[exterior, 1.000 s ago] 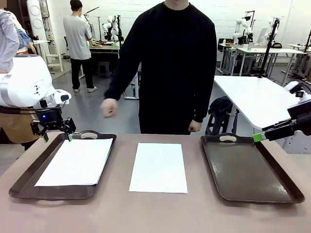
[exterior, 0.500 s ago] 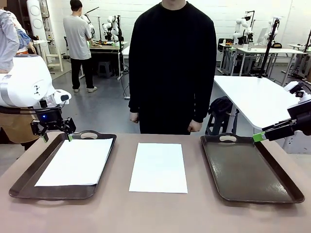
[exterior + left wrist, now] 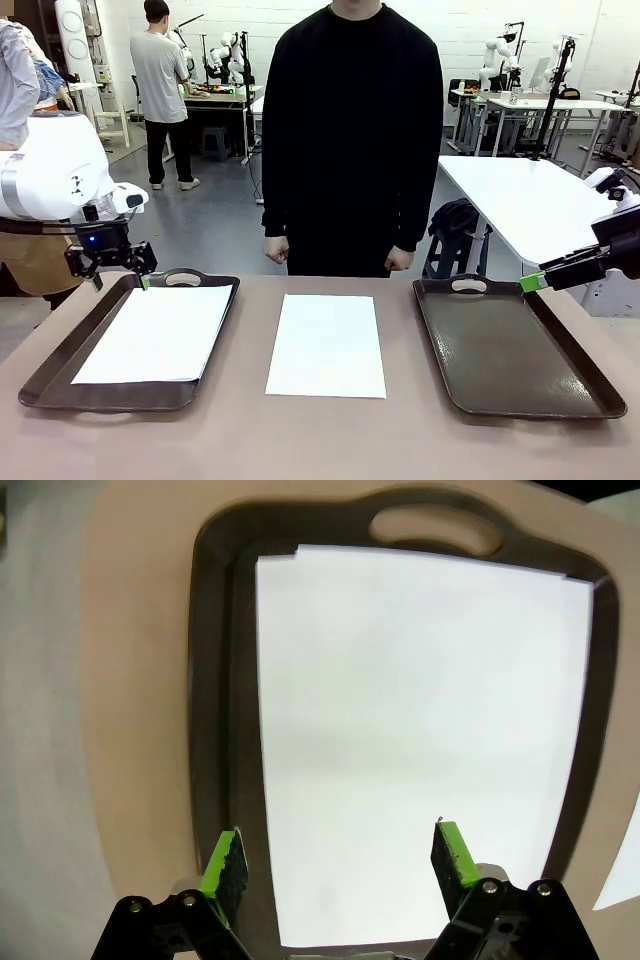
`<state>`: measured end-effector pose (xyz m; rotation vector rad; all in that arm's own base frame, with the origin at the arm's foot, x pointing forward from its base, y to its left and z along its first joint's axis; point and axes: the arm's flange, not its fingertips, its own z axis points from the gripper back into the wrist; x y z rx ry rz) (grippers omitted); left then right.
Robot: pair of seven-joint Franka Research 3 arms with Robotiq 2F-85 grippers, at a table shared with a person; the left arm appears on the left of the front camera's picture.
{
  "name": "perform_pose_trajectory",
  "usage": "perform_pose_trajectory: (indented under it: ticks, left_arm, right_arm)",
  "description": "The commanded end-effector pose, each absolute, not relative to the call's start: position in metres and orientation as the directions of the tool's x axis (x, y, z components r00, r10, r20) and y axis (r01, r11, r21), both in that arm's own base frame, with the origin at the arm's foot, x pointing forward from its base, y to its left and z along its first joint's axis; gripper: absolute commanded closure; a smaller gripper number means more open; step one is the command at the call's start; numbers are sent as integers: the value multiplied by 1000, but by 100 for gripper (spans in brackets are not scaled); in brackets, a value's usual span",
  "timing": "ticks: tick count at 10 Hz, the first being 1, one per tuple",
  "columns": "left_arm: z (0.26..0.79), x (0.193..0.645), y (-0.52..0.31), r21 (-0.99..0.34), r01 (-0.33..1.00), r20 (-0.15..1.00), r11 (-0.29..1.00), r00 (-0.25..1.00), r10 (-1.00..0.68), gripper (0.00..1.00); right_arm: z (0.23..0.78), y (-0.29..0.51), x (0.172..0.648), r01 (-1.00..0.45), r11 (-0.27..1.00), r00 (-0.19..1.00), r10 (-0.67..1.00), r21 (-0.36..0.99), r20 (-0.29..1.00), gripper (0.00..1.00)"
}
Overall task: Sort the A4 documents.
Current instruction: Receive the A4 Paper.
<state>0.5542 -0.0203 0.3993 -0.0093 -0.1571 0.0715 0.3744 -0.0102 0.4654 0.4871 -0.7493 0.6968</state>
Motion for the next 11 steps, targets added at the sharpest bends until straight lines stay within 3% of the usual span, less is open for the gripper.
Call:
perform_pose_trajectory:
  ticks: [1, 4, 6, 8, 11]
  left_arm:
    - [437, 545, -66, 40, 52, 324, 998, 944, -62, 0]
    - [497, 510, -89, 32, 171, 568, 985, 808, -159, 0]
    - [519, 488, -89, -97, 339, 642, 936, 740, -201, 0]
    - [521, 470, -86, -217, 550, 662, 807, 690, -293, 0]
    - [526, 442, -89, -154, 762, 740, 628, 511, -438, 0]
  right_arm:
    - [462, -10, 379, -732, 662, 514, 384, 160, 767, 0]
    - [462, -10, 379, -732, 662, 514, 384, 160, 767, 0]
    - [462, -10, 379, -732, 662, 514, 384, 160, 767, 0]
    - [462, -10, 379, -732, 662, 514, 384, 160, 767, 0]
    - [462, -10, 379, -732, 662, 514, 384, 160, 767, 0]
